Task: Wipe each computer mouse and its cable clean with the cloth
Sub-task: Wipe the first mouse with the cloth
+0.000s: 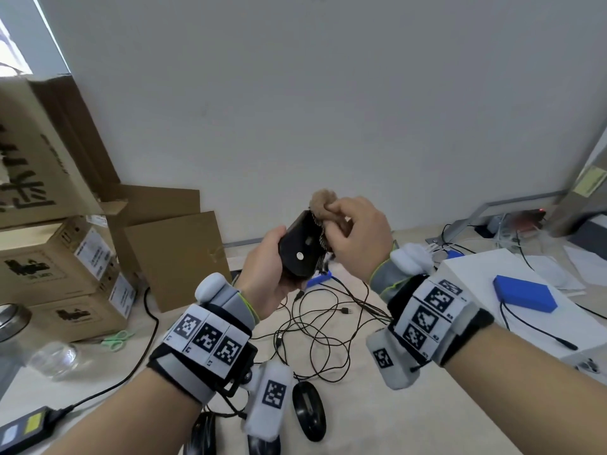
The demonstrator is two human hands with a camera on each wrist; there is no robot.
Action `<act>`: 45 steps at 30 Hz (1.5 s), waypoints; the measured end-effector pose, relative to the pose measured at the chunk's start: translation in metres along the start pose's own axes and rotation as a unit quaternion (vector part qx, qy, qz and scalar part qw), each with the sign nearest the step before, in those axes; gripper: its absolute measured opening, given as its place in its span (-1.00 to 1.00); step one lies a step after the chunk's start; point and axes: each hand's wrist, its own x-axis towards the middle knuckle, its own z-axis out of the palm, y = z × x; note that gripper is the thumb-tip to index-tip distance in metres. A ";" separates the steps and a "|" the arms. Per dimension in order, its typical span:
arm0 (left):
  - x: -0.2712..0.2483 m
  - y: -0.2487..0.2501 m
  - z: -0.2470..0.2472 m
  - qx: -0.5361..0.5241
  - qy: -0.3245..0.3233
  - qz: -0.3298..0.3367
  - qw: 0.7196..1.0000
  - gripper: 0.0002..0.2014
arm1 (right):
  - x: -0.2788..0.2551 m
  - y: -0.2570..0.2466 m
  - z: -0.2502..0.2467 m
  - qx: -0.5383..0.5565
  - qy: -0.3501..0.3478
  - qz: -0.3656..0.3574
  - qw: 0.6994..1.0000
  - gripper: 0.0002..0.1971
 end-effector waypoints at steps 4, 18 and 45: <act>0.003 0.000 -0.002 -0.003 0.016 0.001 1.000 -0.68 | -0.022 -0.018 0.008 0.015 -0.094 -0.115 0.989 -0.66; 0.003 -0.006 0.001 -0.020 0.014 -0.005 1.000 -0.60 | -0.016 -0.023 0.000 0.126 -0.038 -0.070 0.989 -0.60; 0.002 -0.001 -0.013 -0.097 -0.018 -0.081 0.992 -0.57 | -0.041 -0.022 0.010 0.133 -0.120 -0.207 0.962 -0.79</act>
